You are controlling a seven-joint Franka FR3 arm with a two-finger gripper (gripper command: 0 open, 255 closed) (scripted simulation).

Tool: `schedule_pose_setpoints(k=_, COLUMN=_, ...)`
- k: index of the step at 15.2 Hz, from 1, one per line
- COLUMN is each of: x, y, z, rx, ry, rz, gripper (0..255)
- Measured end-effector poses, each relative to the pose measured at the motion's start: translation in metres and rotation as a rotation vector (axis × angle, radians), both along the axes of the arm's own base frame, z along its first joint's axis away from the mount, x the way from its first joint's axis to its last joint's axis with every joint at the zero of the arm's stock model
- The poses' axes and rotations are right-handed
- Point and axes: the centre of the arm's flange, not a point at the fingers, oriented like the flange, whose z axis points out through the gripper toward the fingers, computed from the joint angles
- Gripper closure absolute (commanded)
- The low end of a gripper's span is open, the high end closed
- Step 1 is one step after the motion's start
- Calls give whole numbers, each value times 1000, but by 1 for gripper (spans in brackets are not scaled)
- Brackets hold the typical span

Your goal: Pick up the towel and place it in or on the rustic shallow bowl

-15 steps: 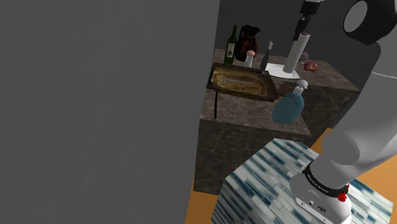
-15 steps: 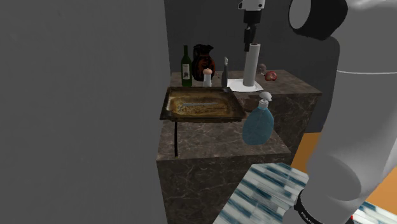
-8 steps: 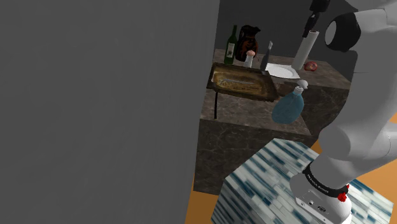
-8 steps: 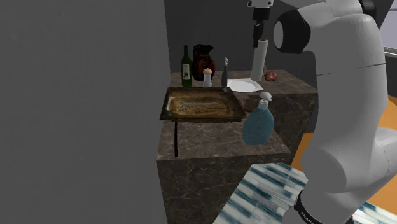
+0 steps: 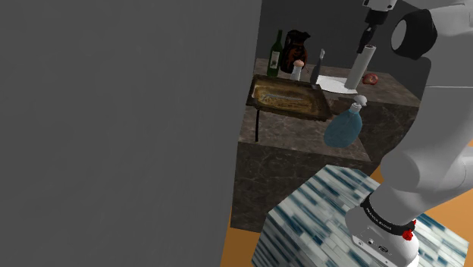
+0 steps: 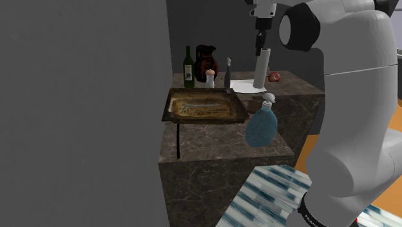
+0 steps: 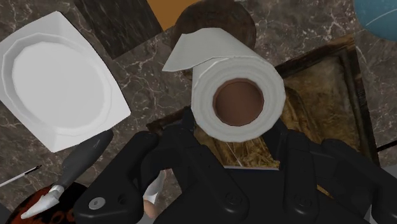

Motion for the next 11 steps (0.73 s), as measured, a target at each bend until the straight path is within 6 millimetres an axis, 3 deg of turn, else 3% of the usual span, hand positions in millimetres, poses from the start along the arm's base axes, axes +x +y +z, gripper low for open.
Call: schedule_pose_setpoints(k=11, x=1, y=2, z=-57, rx=0, ry=0, rz=0, gripper=255)
